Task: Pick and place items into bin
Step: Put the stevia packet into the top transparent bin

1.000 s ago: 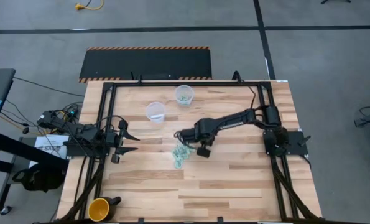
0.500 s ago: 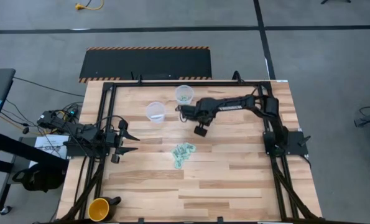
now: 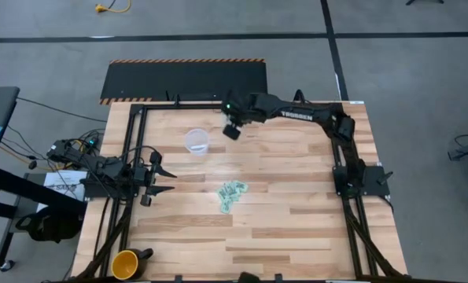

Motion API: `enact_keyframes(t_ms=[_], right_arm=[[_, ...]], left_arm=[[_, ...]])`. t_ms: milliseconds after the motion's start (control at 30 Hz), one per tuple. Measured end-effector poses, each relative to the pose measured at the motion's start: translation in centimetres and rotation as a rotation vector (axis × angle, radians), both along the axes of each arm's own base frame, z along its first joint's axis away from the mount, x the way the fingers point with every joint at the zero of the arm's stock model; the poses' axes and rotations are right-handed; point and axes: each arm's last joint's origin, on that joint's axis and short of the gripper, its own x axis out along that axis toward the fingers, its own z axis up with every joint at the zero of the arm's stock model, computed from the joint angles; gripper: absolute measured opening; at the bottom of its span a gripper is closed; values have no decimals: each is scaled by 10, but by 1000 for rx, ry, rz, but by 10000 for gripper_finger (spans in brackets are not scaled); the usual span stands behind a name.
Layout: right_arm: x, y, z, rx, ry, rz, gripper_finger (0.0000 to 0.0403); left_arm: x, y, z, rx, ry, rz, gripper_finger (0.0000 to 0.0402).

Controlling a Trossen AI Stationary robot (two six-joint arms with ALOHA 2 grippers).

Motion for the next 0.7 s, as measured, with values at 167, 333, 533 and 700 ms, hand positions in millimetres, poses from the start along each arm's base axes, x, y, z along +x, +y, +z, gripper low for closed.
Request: enact_keyframes(t_ms=[167,333,533,700], right_arm=[[1,-18,9,-13,-95,-13,1],[-4,-28,7,45,-102,-6,2],[-3,-26,6,44,-93,22,10],[0,-20,6,26,-77,71,41]], left_arm=[[0,0,0,0,0,1,166],[0,0,0,0,0,0,166],[0,0,0,0,0,0,166],[0,0,0,0,1,0,166]])
